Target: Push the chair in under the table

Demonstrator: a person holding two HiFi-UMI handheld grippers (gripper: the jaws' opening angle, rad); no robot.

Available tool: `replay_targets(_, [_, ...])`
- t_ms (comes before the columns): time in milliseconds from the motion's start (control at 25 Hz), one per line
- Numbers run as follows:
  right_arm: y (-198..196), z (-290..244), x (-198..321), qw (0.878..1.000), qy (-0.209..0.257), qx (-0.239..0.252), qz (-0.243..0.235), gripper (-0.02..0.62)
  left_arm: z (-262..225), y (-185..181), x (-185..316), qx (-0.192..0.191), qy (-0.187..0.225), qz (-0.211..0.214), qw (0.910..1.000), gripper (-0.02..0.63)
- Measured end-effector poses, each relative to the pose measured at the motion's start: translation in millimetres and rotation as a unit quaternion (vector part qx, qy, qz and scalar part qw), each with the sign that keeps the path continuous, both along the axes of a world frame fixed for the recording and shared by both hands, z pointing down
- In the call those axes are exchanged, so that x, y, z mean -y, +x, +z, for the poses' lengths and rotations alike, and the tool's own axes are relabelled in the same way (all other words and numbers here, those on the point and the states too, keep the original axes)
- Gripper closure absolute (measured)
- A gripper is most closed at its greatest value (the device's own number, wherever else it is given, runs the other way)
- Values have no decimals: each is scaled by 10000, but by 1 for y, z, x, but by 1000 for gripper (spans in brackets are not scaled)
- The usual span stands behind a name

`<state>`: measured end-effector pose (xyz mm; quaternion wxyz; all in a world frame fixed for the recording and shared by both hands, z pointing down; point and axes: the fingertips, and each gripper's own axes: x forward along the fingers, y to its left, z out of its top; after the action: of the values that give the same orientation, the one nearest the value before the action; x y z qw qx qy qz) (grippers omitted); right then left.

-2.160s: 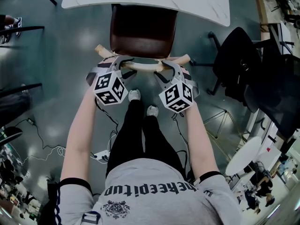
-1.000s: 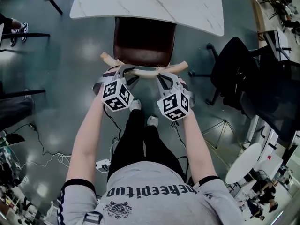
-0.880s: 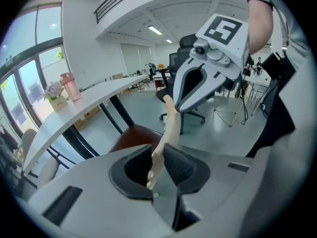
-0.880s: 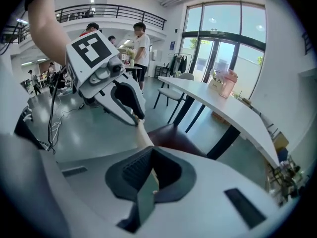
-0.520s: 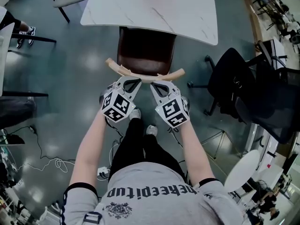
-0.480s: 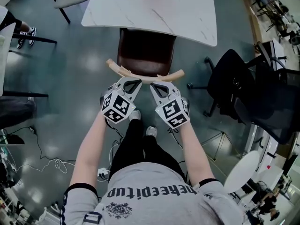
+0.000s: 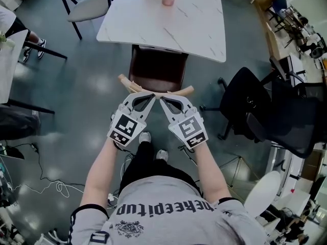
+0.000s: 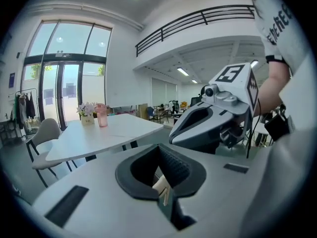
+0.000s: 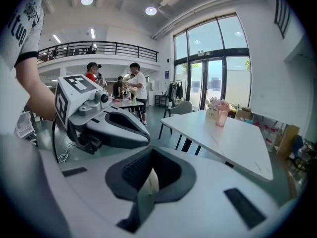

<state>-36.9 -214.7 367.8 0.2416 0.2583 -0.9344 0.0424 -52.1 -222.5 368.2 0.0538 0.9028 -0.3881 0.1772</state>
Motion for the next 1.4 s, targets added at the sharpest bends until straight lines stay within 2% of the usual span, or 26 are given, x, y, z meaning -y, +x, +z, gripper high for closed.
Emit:
replay_targets(480, [13, -97, -32, 9948, 591, 831, -26, 586, -105, 20, -33, -764, 856, -27, 9934, 591])
replay_targets(840, [17, -146, -56, 9862, 854, 1414, -60, 586, -150, 19, -60, -1193, 1196, -165, 9855, 591])
replay_targets(1000, [18, -160, -65, 9819, 896, 1667, -70, 586, -161, 18, -70, -1187, 1313, -162, 9841, 591])
replay_targets(1400, [25, -172, -85, 9775, 934, 1891, -10, 586, -178, 25, -90, -1367, 1479, -156, 9794, 591])
